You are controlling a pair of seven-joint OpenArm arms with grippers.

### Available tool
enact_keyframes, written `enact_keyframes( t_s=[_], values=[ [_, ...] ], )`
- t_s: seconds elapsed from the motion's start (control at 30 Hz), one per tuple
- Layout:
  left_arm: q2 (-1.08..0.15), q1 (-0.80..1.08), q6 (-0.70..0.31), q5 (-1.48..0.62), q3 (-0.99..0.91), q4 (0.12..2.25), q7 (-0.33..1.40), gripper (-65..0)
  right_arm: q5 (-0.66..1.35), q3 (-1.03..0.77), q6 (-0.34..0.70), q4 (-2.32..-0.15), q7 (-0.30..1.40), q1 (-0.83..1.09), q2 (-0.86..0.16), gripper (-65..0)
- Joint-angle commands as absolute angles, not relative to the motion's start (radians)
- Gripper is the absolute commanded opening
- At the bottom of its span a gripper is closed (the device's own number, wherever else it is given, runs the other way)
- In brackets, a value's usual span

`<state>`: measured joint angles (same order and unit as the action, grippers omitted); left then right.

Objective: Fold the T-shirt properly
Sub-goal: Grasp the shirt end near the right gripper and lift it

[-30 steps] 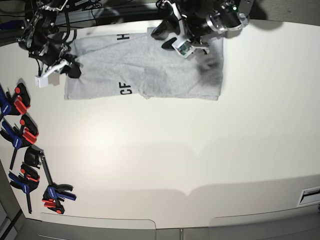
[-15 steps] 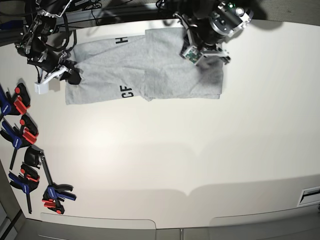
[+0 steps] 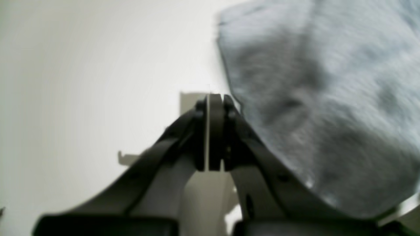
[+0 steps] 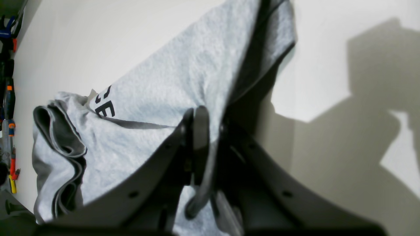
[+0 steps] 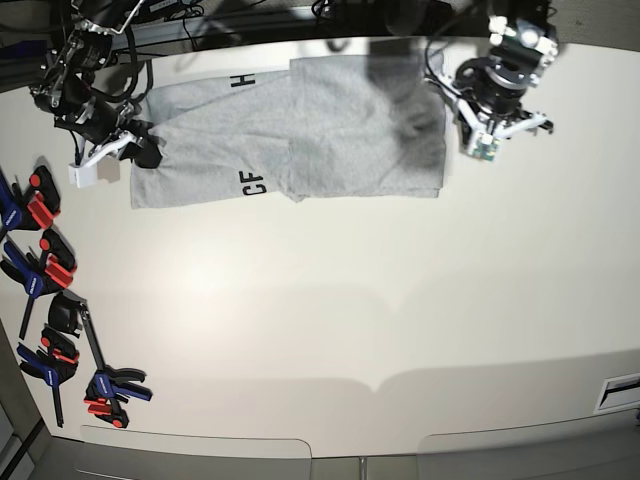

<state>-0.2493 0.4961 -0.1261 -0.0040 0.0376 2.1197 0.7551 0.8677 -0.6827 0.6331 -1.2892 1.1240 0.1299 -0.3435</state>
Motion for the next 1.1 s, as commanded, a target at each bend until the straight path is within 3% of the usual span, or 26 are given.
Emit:
enact_keyframes(
  t_s=[0.0,0.43,1.07],
  values=[
    [-0.253,0.507,-0.124,-0.022,0.020,2.135,0.731,-65.0,0.895,-0.688,0.641,-1.304,1.108,0.119,-0.363,-65.0],
    [-0.252,0.518,-0.153,-0.099,-0.027,1.898,0.708,-65.0,0.898,-0.688,0.641,-1.304,1.108,0.119,-0.363,-65.0],
    [-0.253,0.515,-0.154,-0.099,-0.027,1.893,0.680,-65.0,0.898,-0.688,0.641,-1.304,1.108,0.119,-0.363,-65.0]
  ],
)
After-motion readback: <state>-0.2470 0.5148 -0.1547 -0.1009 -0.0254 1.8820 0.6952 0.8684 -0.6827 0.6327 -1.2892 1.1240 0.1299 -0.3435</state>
